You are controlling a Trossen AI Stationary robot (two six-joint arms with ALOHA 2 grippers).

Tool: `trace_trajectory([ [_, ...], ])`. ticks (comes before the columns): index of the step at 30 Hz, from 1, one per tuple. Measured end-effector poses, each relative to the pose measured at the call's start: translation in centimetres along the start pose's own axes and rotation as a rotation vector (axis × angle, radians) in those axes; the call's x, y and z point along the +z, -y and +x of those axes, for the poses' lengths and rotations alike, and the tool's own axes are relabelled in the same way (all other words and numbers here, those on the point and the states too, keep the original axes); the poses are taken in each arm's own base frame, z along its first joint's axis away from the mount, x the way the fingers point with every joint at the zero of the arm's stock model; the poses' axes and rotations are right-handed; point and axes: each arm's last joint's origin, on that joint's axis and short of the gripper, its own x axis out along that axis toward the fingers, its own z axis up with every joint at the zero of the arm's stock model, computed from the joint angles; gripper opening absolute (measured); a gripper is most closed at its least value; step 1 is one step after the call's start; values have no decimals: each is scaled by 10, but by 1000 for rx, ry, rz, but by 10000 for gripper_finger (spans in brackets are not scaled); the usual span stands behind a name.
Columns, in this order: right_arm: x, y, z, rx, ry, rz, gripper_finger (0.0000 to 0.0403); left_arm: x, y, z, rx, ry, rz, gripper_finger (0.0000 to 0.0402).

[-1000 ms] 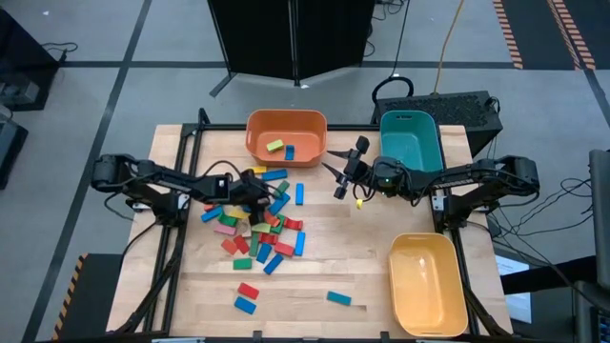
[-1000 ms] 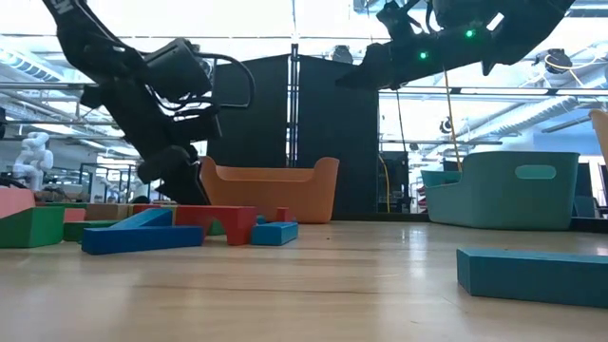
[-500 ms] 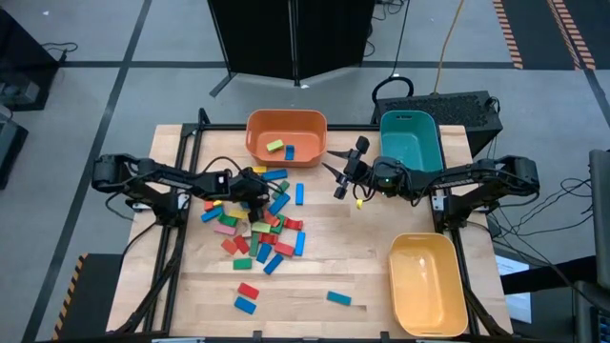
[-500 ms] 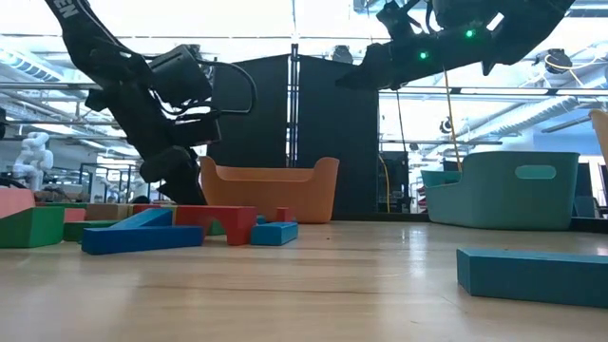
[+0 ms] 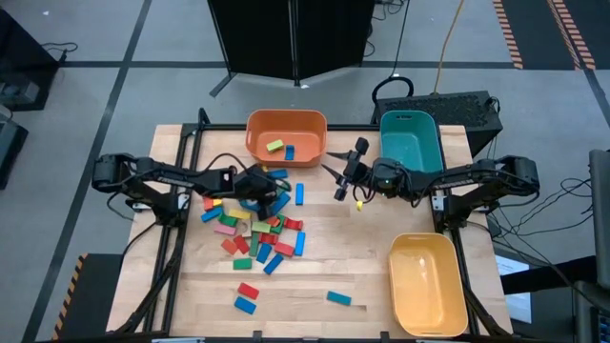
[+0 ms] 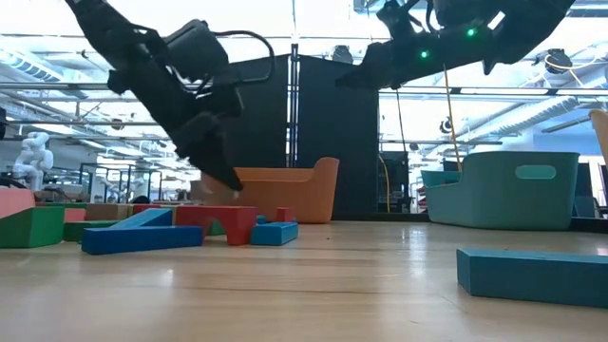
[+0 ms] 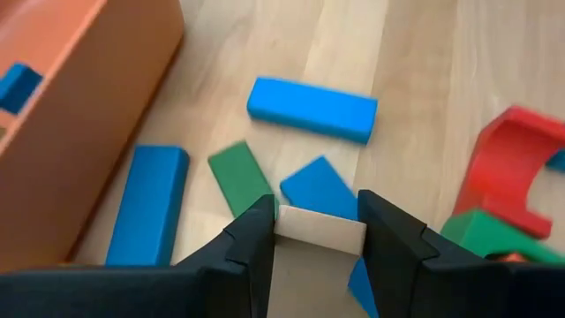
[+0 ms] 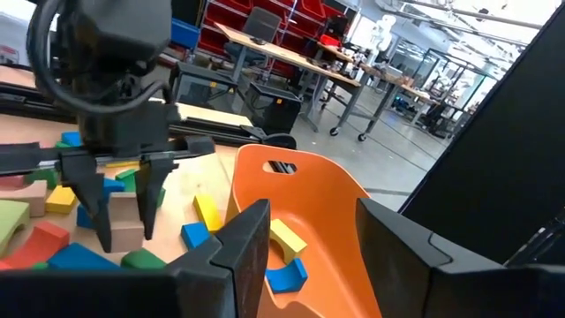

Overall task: Sort blocks by size
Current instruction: Put the brown arch block into the orange bin

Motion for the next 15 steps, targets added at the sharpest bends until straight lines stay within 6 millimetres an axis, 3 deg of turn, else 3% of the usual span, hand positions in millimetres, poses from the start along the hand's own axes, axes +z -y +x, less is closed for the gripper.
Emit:
trace_trajectory([
  [10, 0, 0, 0, 0, 0, -1, 157, 35, -2, -9, 55, 44, -8, 128],
  [15, 1, 0, 0, -3, 8, 3, 157, 59, -15, -18, 118, 84, -15, 128],
])
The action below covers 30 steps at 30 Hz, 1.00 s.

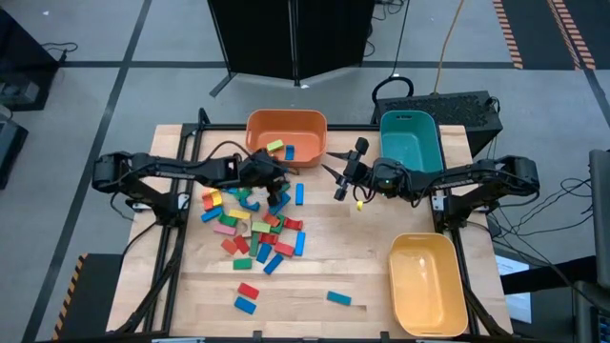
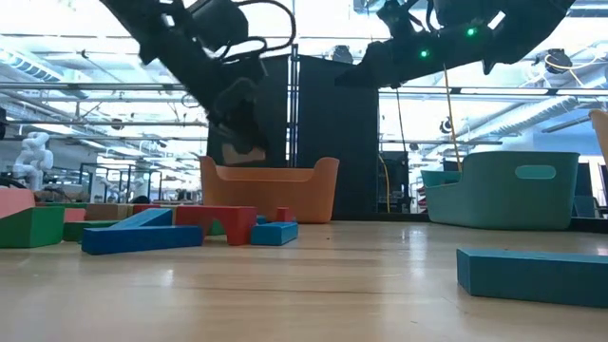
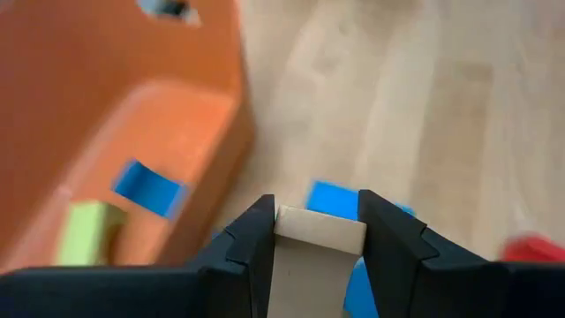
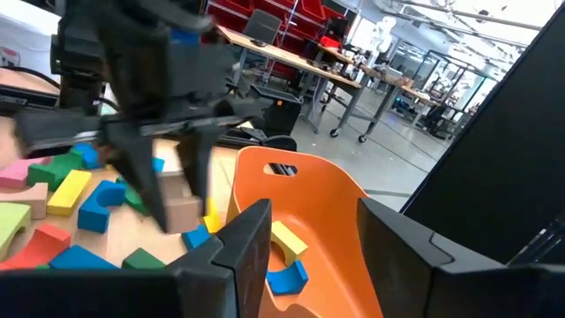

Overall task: Sort blocks by size
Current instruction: Put the brown arch block into the orange bin

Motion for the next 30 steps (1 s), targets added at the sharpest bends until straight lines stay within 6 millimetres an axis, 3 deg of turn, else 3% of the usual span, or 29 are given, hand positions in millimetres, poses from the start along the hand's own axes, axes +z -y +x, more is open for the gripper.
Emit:
trace_trajectory([
  [6, 2, -1, -1, 1, 14, 3, 157, 21, -31, -3, 100, 53, -9, 128],
  [12, 2, -2, -1, 3, 17, -6, 157, 19, -69, -1, 197, 59, -72, 128],
  [16, 5, 0, -1, -8, 47, 6, 157, 19, -90, 12, 169, 119, -111, 128],
  [22, 5, 0, -1, -8, 48, 7, 157, 6, -107, 40, 172, 90, -149, 128],
  [30, 5, 0, -1, -8, 48, 0, 157, -5, -114, 51, 159, 40, -137, 128],
])
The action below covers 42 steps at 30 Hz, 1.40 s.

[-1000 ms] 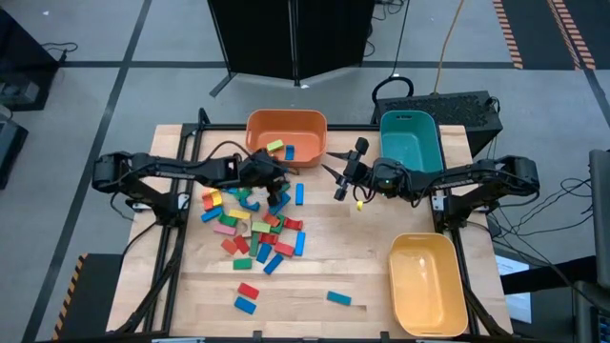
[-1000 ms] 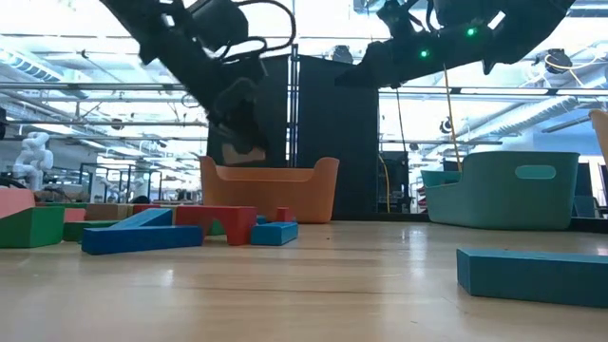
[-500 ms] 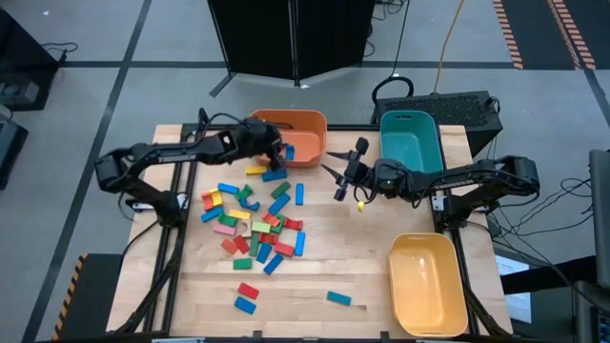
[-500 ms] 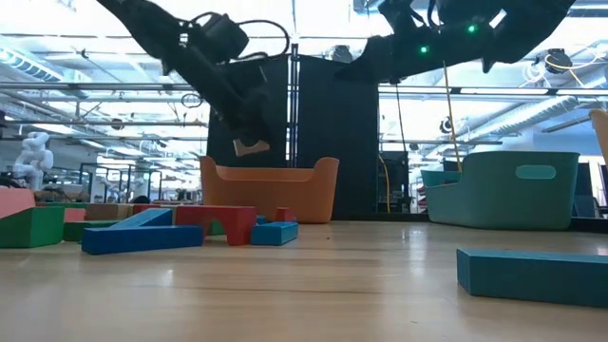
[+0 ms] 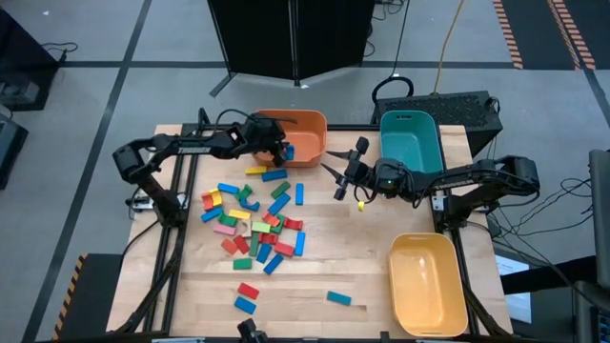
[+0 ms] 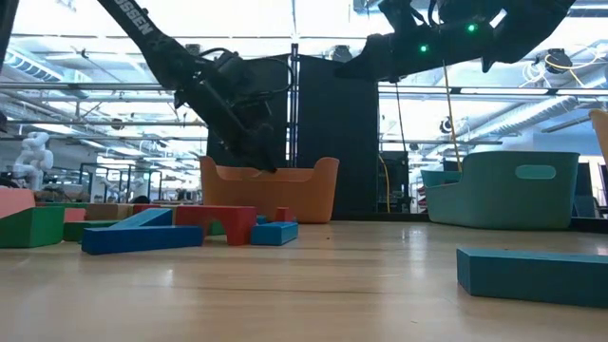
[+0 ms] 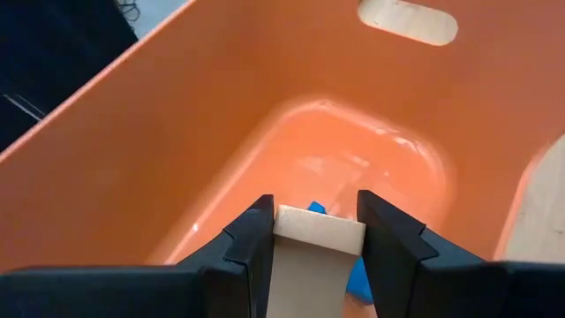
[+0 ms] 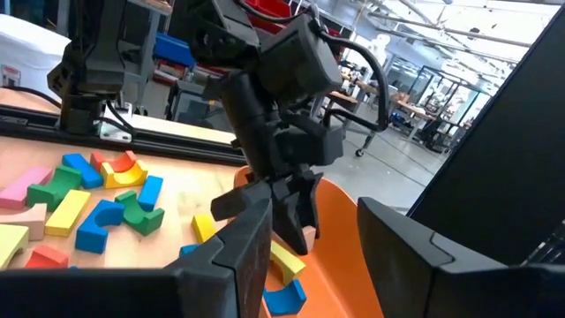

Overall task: Sort blocks by size
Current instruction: Put the brown arch block into the orange bin, then put the green arch block into the orange bin

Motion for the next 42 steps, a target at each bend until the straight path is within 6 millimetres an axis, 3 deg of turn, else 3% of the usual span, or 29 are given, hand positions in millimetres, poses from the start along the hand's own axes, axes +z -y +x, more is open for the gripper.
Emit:
trace_trajectory([
  [8, 0, 0, 0, -1, 0, 11, 157, 0, 2, 0, -33, 5, 49, 132],
  [18, 0, 0, 0, -1, -1, 14, 157, 1, 3, 0, -30, 14, 55, 199],
  [27, 0, 0, 0, 0, -1, 14, 157, 1, 4, -1, -15, 9, 57, 205],
  [32, -1, 0, 0, 2, -7, 11, 157, 9, 12, -19, -59, 19, 100, 205],
  [42, -2, 0, 0, 1, -16, 5, 157, 21, 26, -85, -104, 17, 162, 205],
])
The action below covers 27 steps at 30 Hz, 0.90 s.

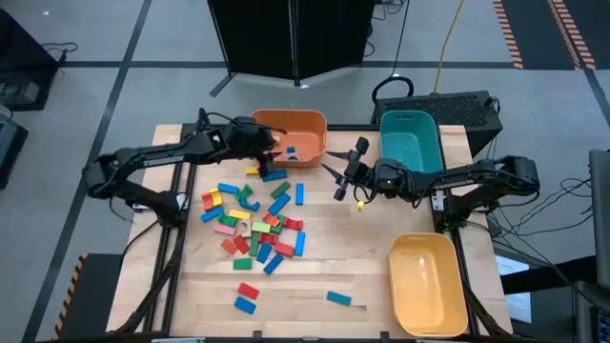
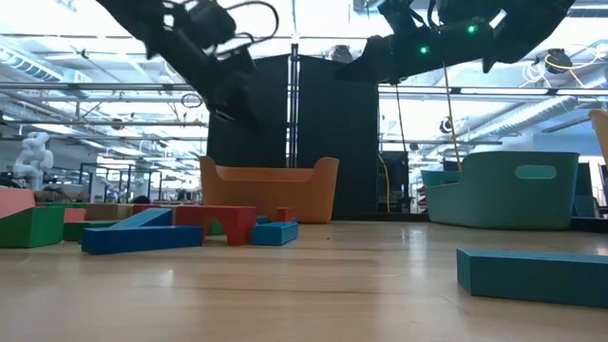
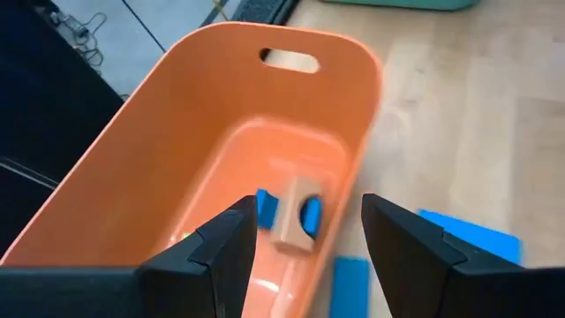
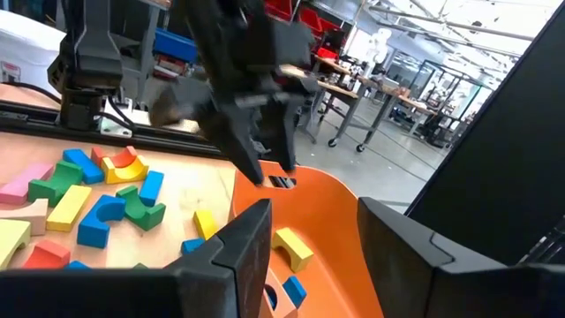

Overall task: Sort blocks by size
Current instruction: Put the green arch block into the orange bin

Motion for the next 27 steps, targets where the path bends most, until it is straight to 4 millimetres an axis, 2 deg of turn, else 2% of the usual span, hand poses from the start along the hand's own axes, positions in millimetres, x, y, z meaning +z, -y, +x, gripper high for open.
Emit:
trace_trajectory([
  [7, 0, 0, 0, 0, -2, 2, 157, -4, 13, -33, 25, -72, -48, 205],
  [11, 0, 0, 0, 0, -1, 3, 157, -7, 20, -43, 27, -108, -54, 200],
  [20, 0, 0, 0, 0, -2, 2, 157, -12, 35, -50, 39, -177, -98, 196],
  [27, -1, 0, 0, 4, -13, -3, 157, -26, 50, -50, 20, -265, -136, 196],
])
